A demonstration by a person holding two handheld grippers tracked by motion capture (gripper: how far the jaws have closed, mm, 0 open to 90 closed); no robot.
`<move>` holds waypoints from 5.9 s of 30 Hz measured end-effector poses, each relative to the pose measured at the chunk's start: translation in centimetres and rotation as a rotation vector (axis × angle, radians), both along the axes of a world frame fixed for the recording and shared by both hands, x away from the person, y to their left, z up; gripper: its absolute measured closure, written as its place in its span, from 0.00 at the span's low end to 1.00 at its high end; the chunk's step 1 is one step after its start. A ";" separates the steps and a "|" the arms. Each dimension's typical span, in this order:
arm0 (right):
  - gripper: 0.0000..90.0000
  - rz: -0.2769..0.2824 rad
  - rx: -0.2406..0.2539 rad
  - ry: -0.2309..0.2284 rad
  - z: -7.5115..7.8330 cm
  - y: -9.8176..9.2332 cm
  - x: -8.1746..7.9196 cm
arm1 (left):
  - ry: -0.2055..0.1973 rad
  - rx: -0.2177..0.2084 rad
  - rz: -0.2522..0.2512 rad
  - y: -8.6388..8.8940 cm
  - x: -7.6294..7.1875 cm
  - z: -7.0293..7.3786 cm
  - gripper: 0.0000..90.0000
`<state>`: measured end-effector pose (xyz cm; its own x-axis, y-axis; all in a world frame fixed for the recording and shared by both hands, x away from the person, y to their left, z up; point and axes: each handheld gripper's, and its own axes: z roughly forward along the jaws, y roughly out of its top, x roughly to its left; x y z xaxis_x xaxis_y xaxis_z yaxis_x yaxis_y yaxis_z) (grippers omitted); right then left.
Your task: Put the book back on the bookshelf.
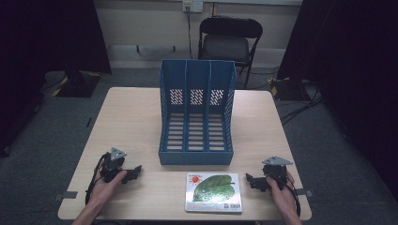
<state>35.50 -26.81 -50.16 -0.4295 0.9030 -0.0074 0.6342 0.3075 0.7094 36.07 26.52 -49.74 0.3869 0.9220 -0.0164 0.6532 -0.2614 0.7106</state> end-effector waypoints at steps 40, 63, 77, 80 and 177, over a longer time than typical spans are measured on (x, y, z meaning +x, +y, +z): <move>0.28 0.232 0.049 -0.014 3.5 5.9 -6.0 | -0.007 -0.132 -0.289 -8.8 -4.3 5.0 0.29; 0.16 0.286 0.076 0.088 1.8 7.2 -7.0 | 0.123 -0.087 -0.438 -12.5 -5.6 1.3 0.38; 0.14 0.327 0.075 0.094 1.8 9.2 -7.5 | 0.141 -0.104 -0.463 -12.2 -5.5 1.2 0.53; 0.11 0.339 0.064 0.094 1.8 9.5 -7.5 | 0.135 -0.120 -0.435 -12.1 -5.4 1.2 0.54; 0.13 0.514 0.069 0.085 1.8 11.4 -7.4 | 0.324 -0.579 -0.403 -10.4 -4.1 1.1 0.55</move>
<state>28.07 -15.42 -48.35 -0.8139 0.5724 0.0991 0.4700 0.5487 0.6914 31.99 16.13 -48.63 0.5845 0.5207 -0.6223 0.7849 -0.1682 0.5964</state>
